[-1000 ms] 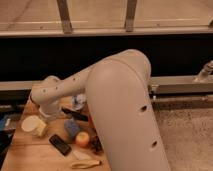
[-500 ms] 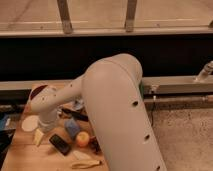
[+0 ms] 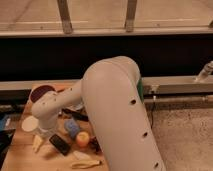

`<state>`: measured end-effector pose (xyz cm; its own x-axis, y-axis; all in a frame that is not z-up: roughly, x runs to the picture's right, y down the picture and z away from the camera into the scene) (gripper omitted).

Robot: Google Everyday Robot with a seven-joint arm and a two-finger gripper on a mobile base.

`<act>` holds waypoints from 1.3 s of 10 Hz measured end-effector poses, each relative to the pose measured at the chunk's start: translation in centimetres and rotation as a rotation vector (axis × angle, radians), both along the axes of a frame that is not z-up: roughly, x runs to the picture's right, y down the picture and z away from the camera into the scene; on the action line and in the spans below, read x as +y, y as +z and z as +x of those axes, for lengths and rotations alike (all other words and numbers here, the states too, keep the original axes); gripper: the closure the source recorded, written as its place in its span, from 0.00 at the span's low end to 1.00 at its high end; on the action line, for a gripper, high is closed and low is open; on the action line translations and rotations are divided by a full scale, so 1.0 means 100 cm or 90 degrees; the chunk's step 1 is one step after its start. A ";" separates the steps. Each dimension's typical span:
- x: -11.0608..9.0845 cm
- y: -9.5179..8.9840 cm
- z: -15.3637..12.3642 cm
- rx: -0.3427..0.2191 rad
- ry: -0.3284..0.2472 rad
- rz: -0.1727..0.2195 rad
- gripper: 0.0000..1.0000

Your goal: Wipe red bowl with eraser

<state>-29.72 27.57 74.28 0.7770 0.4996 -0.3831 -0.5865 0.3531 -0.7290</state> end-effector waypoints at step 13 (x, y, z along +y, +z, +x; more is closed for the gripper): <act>0.018 0.014 0.013 0.012 0.019 -0.034 0.93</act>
<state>-28.40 29.40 75.63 0.7547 0.5004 -0.4243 -0.6098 0.2964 -0.7350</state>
